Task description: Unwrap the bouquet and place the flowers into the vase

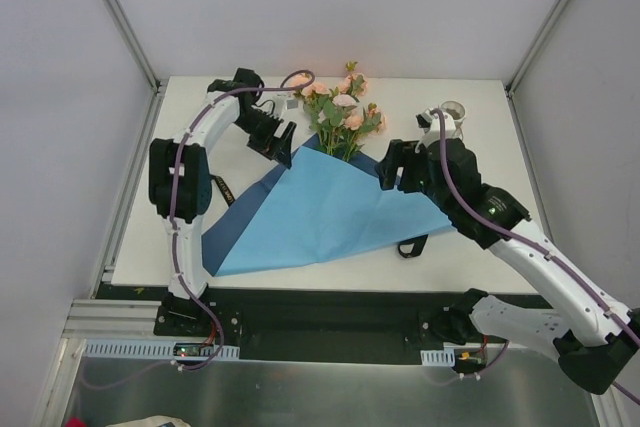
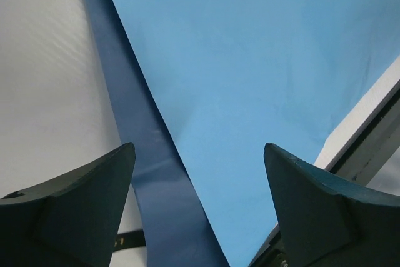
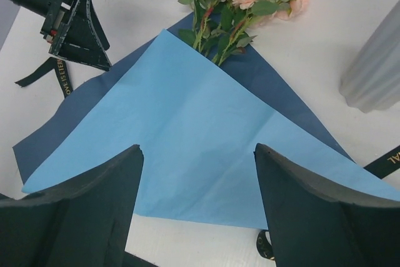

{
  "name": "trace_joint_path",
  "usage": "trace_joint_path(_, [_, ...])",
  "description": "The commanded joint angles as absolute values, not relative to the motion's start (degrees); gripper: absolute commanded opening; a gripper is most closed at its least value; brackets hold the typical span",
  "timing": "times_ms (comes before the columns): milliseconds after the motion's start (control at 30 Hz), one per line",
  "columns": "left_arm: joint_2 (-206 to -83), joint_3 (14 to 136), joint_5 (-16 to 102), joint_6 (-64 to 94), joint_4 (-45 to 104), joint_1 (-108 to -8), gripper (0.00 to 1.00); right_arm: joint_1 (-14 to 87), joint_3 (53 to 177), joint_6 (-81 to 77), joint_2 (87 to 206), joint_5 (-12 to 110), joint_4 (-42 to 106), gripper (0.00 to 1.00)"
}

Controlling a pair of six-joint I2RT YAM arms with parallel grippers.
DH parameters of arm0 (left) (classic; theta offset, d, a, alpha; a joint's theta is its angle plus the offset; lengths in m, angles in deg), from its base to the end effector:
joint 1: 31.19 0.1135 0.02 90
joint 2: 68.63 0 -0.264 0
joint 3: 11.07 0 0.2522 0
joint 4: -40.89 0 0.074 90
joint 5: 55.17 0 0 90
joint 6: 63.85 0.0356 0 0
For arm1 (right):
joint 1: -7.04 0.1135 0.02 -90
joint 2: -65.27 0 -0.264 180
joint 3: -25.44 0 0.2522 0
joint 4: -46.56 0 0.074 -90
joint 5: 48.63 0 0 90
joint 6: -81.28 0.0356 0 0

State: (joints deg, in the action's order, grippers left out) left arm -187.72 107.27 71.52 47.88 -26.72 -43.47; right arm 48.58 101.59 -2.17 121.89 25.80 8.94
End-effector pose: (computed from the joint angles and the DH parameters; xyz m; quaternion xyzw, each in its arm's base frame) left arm 0.4238 -0.1140 0.2456 0.3292 0.8743 -0.2934 0.2030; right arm 0.1675 0.1357 0.3846 -0.1653 0.7888 0.1369 0.5759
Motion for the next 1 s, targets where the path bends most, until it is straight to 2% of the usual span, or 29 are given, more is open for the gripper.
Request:
trace_joint_path(0, [-193.3, 112.0, 74.8, 49.5, -28.2, -44.3, 0.81, 47.7, 100.5, -2.4, 119.5, 24.7, 9.1, 0.75])
trace_joint_path(400, [-200.3, 113.3, 74.6, 50.1, -28.5, -44.6, 0.76, 46.3, 99.2, -1.3, 121.0, 27.3, 11.8, 0.75])
trace_joint_path(633, [-199.5, 112.8, 76.0, 50.0, -28.5, -44.8, 0.63, 45.8, 98.9, -0.3, 121.4, 28.0, 12.5, 0.75])
trace_joint_path(667, [-199.4, 112.8, 76.1, 50.0, -28.6, -44.9, 0.58, 45.8, 98.9, -0.1, 121.3, 28.1, 12.6, 0.74])
trace_joint_path(967, [-198.0, 112.1, 76.2, 50.6, -29.0, -46.7, 0.43, 45.5, 98.4, 0.0, 120.2, 28.1, 12.6, 0.73])
